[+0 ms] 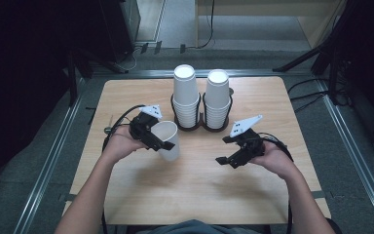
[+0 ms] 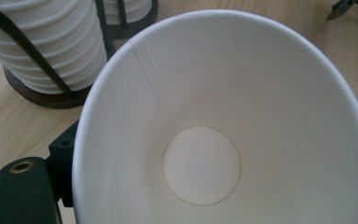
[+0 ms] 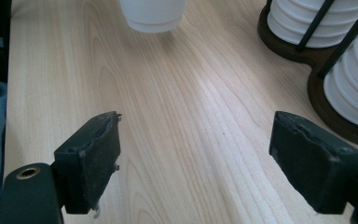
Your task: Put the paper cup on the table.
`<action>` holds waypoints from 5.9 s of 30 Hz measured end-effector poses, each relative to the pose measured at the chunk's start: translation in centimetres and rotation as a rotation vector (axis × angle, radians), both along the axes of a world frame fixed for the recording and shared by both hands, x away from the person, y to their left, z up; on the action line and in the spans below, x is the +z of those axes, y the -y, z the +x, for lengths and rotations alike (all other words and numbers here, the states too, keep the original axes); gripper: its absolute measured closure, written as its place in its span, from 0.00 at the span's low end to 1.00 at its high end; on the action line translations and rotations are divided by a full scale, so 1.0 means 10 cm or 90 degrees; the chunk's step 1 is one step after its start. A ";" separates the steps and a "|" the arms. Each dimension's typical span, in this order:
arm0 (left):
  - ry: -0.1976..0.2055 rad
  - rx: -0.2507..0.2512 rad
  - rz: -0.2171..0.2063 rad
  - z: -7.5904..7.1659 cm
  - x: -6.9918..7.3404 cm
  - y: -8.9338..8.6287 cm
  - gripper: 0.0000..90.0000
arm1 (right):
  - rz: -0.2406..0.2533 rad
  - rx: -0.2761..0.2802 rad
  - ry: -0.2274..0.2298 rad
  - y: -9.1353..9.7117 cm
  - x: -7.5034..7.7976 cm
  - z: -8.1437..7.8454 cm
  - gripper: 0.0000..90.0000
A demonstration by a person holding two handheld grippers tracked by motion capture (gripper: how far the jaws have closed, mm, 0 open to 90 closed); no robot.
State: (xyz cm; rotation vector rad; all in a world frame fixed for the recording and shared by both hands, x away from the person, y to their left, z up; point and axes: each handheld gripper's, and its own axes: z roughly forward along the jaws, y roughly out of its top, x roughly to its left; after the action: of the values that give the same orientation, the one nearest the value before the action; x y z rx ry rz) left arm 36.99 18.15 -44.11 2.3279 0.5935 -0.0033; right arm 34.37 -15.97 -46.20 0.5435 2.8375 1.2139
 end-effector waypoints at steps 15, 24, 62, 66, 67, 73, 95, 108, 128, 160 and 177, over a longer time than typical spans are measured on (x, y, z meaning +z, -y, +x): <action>-0.004 0.047 0.012 0.11 -0.05 -0.28 0.13 | -0.004 -0.014 -0.003 0.05 -0.02 0.03 0.18; 0.001 0.073 0.024 0.16 -0.08 -0.44 0.13 | -0.022 -0.019 -0.011 0.06 -0.06 0.05 0.18; 0.051 0.248 0.077 0.44 -0.36 -0.94 0.02 | -0.029 -0.024 -0.016 0.11 -0.11 0.00 0.18; 0.034 0.241 0.060 0.45 -0.35 -0.95 0.00 | -0.029 -0.026 -0.012 0.11 -0.10 0.00 0.18; 0.031 0.239 0.053 0.45 -0.35 -0.95 0.00 | -0.029 -0.025 -0.012 0.11 -0.10 0.00 0.18; 0.012 0.236 0.017 0.44 -0.31 -0.98 0.00 | -0.030 -0.025 -0.011 0.11 -0.10 -0.01 0.18; 0.037 0.263 0.006 0.29 0.07 -1.03 0.00 | -0.029 -0.021 -0.013 0.10 -0.08 -0.02 0.18; 0.040 0.271 0.019 0.12 0.26 -0.83 0.00 | -0.020 -0.016 -0.009 0.06 -0.05 0.04 0.18; 0.019 0.221 0.019 -0.11 0.23 -0.46 0.00 | -0.023 -0.011 -0.008 0.04 -0.04 0.11 0.18; 0.052 0.125 0.042 -0.24 -0.14 0.32 0.00 | -0.036 -0.003 0.005 -0.07 -0.12 0.08 0.18; 0.068 0.071 0.056 -0.31 -0.32 0.66 0.00 | -0.047 0.002 0.017 -0.13 -0.16 0.03 0.18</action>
State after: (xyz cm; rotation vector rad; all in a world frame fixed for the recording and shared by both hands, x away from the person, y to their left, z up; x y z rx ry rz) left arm 33.85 11.55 -47.33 2.3590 0.6812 0.2014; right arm 34.64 -14.69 -47.80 0.5161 2.8488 1.1020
